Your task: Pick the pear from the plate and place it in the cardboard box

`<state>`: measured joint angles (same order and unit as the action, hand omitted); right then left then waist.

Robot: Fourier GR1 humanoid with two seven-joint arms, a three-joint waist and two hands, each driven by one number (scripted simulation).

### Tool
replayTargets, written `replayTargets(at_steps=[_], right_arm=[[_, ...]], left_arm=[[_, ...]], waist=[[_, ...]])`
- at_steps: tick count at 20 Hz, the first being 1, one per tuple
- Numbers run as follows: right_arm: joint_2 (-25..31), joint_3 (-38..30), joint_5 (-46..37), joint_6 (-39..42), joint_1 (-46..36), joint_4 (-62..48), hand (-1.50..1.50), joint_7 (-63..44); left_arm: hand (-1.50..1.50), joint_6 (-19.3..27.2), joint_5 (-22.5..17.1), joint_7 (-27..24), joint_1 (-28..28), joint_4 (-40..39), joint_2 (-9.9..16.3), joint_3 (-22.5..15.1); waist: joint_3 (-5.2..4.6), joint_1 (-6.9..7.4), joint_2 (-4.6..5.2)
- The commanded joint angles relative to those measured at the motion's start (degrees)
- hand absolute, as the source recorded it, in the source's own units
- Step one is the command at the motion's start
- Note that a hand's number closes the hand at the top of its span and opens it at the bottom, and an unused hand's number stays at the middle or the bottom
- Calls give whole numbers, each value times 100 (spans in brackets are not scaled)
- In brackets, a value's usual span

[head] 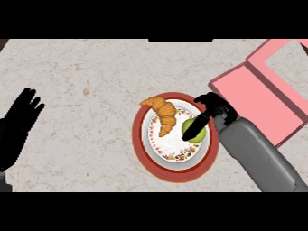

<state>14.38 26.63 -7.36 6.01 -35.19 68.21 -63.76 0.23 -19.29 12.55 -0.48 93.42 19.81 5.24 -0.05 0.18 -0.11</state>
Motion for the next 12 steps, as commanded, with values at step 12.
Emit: replayTargets(at_steps=[12], right_arm=[[-273,-501,-1112,458,104,-89,150,264]], left_arm=[[0,-323,-11,489,-513,-227,12,464]], waist=[[5,-14,11]])
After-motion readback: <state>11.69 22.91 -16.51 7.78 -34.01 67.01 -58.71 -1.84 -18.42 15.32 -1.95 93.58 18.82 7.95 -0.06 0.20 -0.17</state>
